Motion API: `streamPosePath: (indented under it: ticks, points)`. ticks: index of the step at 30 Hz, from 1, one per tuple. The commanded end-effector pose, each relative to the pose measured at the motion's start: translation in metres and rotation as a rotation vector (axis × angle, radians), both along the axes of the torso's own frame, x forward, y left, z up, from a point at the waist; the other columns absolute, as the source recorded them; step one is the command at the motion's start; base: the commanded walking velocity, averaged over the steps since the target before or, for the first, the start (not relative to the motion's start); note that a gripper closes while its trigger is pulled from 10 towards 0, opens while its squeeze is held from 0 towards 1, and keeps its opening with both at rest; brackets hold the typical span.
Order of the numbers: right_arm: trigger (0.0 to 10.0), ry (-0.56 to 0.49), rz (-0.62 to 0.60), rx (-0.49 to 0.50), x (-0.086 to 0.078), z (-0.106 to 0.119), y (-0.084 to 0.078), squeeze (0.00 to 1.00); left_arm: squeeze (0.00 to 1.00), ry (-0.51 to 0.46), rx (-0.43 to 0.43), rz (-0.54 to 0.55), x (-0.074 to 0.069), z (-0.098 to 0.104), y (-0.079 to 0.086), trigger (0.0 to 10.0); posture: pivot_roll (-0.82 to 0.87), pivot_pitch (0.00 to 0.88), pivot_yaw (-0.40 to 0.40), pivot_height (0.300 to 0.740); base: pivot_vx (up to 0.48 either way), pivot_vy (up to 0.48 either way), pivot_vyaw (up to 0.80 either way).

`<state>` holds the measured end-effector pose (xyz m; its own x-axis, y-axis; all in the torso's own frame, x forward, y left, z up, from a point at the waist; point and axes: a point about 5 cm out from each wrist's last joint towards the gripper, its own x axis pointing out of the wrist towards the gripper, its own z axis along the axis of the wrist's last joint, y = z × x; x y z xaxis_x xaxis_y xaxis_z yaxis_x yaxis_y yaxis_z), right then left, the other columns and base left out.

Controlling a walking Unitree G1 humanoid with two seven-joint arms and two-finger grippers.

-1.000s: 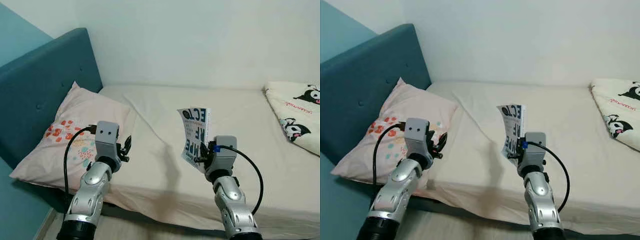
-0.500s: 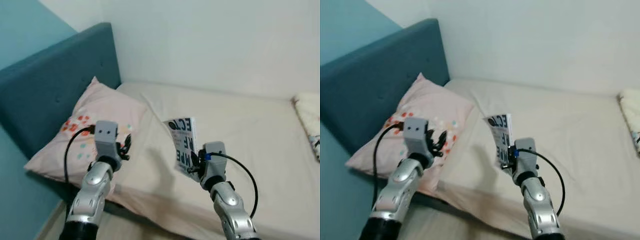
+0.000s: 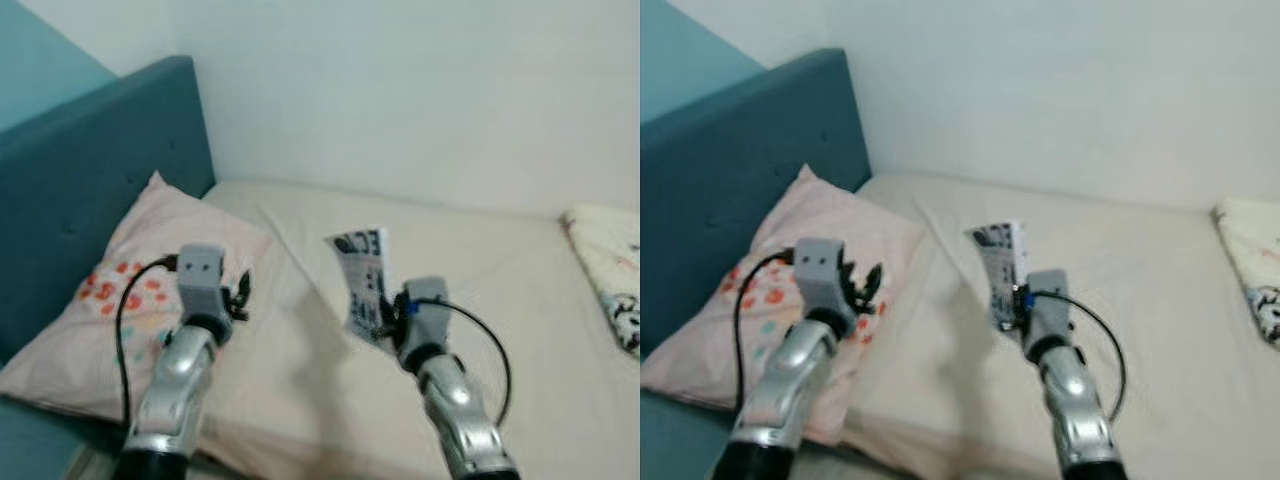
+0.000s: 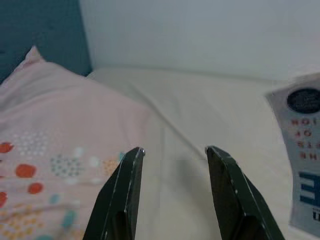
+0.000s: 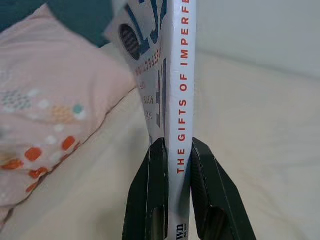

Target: Clean up the room

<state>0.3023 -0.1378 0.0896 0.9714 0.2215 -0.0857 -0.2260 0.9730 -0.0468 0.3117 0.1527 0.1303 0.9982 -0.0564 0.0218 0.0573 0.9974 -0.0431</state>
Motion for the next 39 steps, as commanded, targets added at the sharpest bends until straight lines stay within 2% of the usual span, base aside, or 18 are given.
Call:
streamPosePath:
  ticks: [1, 10, 28, 32, 39]
  points:
    - [10.0, -0.026, -0.02, -0.003, 0.0005, 0.0055, -0.0053, 0.0, 0.0, 0.012, -0.009, 0.002, -0.0024, -0.0032, 0.0, 10.0, 0.02, 0.001, -0.016, 0.74, 0.0, 0.0, 0.0]
    - [10.0, -0.023, -0.025, 0.001, -0.001, 0.0039, -0.0055, 0.0, 0.0, 0.011, -0.001, -0.021, -0.0029, -0.0035, -0.0007, 10.0, 0.02, 0.0, -0.008, 0.74, 0.0, 0.069, 0.0]
    - [10.0, -0.025, -0.026, 0.008, -0.0014, 0.0031, -0.0021, 0.0, 0.0, 0.006, 0.0, -0.035, -0.0034, -0.0016, 0.0, 10.0, 0.03, 0.0, -0.004, 0.74, 0.0, 0.443, 0.0]
    - [10.0, -0.026, -0.026, 0.014, -0.0012, 0.0032, -0.0008, 0.0, 0.0, -0.03, 0.009, -0.051, -0.004, 0.0048, -0.0029, 10.0, 0.04, 0.0, 0.0, 0.74, 0.0, -0.24, 0.0]
    - [10.0, -0.027, -0.031, 0.022, -0.0012, 0.003, -0.0004, 0.0, 0.0, -0.031, 0.009, -0.056, -0.0039, 0.0056, -0.0042, 10.0, 0.04, 0.0, 0.002, 0.74, 0.0, -0.48, 0.0]
